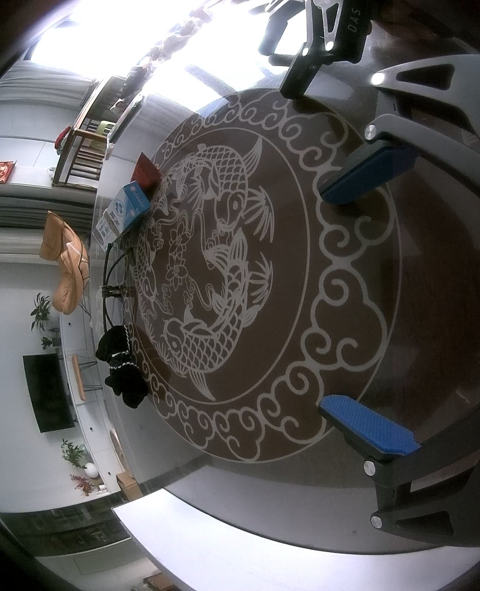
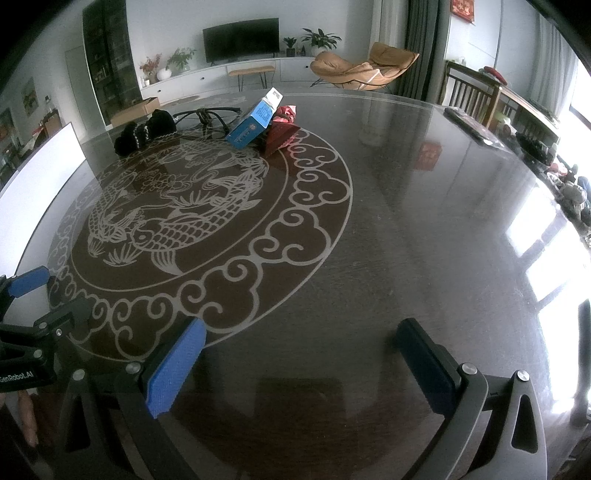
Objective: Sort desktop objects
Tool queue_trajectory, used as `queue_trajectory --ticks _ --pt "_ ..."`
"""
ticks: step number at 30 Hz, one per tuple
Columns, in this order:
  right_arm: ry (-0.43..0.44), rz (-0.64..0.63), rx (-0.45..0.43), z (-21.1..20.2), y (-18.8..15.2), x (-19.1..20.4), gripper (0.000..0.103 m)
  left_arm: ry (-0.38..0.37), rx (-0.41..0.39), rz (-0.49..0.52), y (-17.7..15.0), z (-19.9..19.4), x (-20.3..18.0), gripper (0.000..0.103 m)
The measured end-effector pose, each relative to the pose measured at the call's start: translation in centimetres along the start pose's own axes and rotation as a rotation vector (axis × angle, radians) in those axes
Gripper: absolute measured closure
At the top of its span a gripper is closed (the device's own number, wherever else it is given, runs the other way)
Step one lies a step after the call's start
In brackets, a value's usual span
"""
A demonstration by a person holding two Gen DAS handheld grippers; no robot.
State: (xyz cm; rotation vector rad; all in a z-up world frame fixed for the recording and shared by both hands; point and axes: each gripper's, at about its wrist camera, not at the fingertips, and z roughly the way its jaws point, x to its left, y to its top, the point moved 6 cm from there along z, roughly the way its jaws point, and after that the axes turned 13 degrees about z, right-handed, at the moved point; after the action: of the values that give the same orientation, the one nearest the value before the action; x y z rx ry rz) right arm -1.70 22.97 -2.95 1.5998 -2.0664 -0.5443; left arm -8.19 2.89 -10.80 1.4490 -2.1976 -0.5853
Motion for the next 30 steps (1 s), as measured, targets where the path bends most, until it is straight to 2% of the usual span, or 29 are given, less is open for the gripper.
queue_trajectory --ticks 30 --pt "-0.001 0.0 0.0 0.0 -0.02 -0.03 0.0 -0.012 0.002 0.02 -0.23 -0.3 -0.27 0.0"
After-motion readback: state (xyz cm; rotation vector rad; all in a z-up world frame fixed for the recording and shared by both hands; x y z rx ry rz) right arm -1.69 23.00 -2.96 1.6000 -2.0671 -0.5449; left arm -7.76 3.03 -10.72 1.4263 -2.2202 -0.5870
